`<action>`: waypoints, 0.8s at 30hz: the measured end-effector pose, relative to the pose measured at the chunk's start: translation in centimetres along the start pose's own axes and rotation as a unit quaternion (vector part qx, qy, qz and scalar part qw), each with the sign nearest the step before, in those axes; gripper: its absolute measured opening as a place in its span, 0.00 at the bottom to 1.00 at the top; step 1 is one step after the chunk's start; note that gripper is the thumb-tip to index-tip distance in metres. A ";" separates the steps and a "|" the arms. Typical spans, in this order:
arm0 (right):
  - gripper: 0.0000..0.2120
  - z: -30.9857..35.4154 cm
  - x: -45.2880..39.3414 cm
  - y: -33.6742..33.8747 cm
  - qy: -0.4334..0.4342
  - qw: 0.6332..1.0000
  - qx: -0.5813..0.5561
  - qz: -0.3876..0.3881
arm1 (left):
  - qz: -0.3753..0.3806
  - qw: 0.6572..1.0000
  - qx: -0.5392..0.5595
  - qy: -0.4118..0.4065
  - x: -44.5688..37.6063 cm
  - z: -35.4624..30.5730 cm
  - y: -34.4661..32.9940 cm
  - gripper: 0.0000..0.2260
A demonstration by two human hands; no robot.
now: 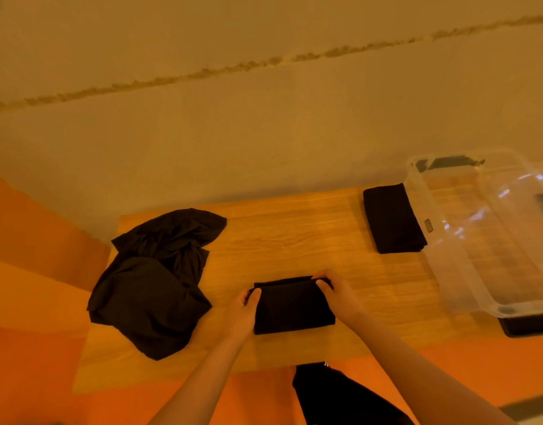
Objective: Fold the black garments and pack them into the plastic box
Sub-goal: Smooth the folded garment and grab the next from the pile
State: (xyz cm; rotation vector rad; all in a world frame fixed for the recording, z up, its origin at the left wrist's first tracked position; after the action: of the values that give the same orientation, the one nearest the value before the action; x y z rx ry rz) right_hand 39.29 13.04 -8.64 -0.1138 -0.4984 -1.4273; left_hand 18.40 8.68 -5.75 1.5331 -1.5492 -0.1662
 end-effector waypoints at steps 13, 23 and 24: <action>0.16 1.5 -2.9 0.0 0.129 0.939 0.311 -0.071 | -0.153 0.986 -0.001 0.072 -5.0 3.6 -0.3 0.04; 0.30 -3.3 -1.0 -3.7 0.146 0.866 0.471 0.078 | -0.018 0.892 -0.420 -0.164 -3.4 1.3 -8.0 0.28; 0.30 -3.4 -0.9 -3.2 0.138 0.865 0.477 0.076 | -0.003 0.898 -0.418 -0.136 -3.5 2.0 -7.9 0.30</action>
State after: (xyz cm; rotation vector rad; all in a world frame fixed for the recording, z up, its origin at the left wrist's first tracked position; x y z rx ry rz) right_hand 37.08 12.09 -12.72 0.8223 -0.8805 -0.8876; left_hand 22.12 8.97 -13.81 0.8385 -1.3922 -0.9553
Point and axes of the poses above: each hand's wrist, its own x-axis away from the middle knuckle, its own y-axis out of the back of the hand, z = x × y, the point moved 10 cm from there along -x, towards the middle knuckle, and after that the axes turned 15 degrees about -x, right-handed, at the moved point
